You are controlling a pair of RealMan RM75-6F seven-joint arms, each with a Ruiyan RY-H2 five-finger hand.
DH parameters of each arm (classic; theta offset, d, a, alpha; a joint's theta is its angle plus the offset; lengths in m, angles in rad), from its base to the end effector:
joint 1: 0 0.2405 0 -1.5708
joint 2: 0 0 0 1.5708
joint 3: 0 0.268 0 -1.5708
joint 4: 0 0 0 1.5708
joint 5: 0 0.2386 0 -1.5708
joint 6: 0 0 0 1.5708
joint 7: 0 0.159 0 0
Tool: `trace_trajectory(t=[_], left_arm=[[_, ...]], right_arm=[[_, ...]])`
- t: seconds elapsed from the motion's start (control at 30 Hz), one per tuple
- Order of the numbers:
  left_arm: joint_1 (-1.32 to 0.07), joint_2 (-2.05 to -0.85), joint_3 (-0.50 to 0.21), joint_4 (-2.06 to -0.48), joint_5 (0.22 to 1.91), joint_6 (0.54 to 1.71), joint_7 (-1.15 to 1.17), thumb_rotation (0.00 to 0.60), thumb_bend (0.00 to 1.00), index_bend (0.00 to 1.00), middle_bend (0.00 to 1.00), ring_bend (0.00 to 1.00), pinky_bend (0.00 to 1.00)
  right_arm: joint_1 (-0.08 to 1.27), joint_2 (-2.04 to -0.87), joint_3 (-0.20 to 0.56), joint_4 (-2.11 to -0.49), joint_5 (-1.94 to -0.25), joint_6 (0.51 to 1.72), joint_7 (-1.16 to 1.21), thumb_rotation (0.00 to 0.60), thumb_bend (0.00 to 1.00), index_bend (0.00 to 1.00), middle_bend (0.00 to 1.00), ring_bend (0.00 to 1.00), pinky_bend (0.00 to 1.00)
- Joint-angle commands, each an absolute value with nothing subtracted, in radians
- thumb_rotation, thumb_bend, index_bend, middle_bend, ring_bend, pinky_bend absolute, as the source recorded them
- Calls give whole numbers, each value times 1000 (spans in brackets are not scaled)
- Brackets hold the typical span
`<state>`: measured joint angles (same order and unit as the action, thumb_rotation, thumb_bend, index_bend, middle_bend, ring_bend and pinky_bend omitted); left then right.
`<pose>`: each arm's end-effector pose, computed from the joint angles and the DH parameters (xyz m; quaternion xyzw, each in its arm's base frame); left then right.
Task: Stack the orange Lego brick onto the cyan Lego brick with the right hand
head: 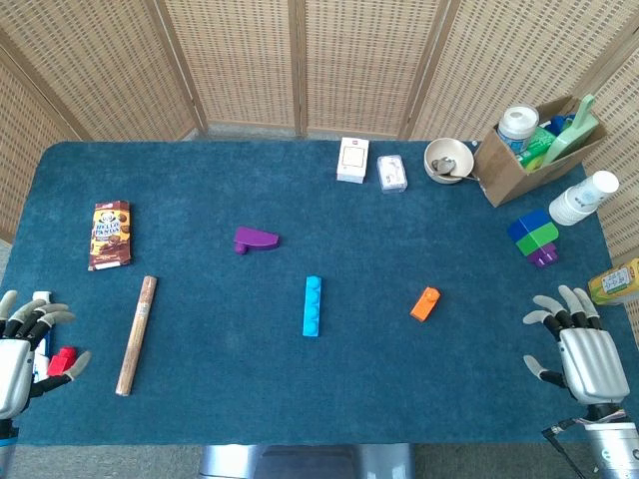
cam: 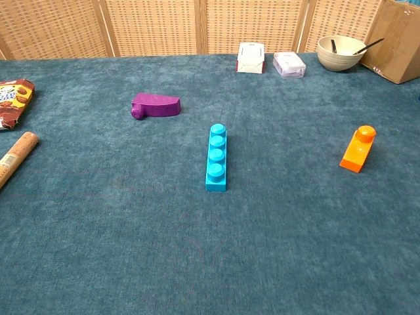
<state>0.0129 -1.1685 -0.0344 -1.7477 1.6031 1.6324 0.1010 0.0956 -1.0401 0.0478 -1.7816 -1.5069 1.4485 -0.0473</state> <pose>-0.2927 0.1625 0.1264 -0.5591 -0.3811 -0.4422 0.5887 -0.3002 -0.1990 0.1411 0.6024 -0.4057 0.3958 0.5620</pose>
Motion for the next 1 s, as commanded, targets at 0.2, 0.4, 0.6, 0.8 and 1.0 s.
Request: trace_trajectory(t=[0.2, 0.4, 0.6, 0.8, 1.0], left_arm=[[17, -1173, -27, -1738, 1597, 1629, 96, 497, 280, 357, 342, 223, 9], [29, -1162, -22, -1738, 1603, 1650, 80, 499, 279, 357, 342, 223, 9], [29, -1164, -21, -1733, 1601, 1647, 72, 501, 280, 357, 342, 223, 9], [23, -1170, -21, -1729, 1604, 1639, 70, 503, 280, 358, 343, 223, 9], [8, -1171, -24, -1733, 1614, 1624, 76, 504, 280, 361, 346, 225, 9]], right_arm=[[94, -1047, 46, -1770, -1508, 1448, -33, 600, 181, 382, 241, 35, 46], [91, -1042, 42, -1771, -1524, 1454, -13, 600, 180, 382, 241, 35, 46], [104, -1034, 44, -1780, -1540, 1441, 7, 600, 180, 381, 241, 37, 47], [154, -1016, 62, -1789, -1570, 1398, 13, 600, 182, 382, 250, 89, 57], [235, -988, 86, -1812, -1559, 1289, -35, 600, 182, 354, 250, 96, 86]])
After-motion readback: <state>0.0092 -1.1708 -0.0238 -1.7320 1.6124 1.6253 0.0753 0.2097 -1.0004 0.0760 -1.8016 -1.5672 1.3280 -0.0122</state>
